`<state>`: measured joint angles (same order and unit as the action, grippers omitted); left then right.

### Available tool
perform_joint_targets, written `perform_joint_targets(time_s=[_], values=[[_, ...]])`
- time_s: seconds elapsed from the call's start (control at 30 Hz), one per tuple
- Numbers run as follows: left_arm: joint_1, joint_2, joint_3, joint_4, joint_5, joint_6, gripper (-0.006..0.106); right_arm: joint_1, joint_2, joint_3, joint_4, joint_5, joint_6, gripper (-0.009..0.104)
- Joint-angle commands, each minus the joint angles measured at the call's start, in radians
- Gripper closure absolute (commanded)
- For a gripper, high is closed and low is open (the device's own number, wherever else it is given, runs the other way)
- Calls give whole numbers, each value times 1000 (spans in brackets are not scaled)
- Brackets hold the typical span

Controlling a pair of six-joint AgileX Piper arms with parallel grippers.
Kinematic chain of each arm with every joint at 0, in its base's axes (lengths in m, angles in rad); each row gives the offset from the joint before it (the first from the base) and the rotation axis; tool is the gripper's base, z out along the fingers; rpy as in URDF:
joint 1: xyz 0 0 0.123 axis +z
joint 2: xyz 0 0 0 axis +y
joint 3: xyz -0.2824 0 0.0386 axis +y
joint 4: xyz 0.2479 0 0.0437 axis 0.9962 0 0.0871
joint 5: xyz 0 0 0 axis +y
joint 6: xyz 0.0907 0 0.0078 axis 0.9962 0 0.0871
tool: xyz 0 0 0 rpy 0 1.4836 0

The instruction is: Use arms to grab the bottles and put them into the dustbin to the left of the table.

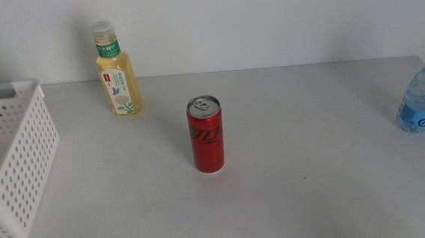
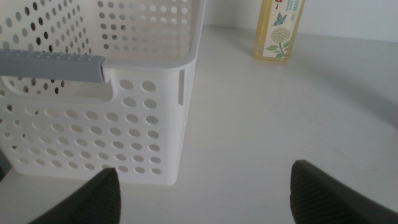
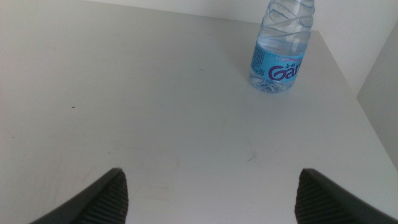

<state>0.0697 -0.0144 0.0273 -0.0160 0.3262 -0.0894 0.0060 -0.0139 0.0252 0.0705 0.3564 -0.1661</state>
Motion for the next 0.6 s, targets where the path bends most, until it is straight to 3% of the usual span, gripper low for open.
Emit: perform_joint_targets(time_s=[0.0,0.27,0.57], values=[[1,-23,4,-3,-62,-12,7,-5,-21,-6,-9,-64,-9,1],[-16,-3,2,-23,-76,1,7,-5,-21,-6,-9,-64,-9,1],[-370,255,2,-29,-307,15,7,-5,-21,-6,-9,-64,-9,1]])
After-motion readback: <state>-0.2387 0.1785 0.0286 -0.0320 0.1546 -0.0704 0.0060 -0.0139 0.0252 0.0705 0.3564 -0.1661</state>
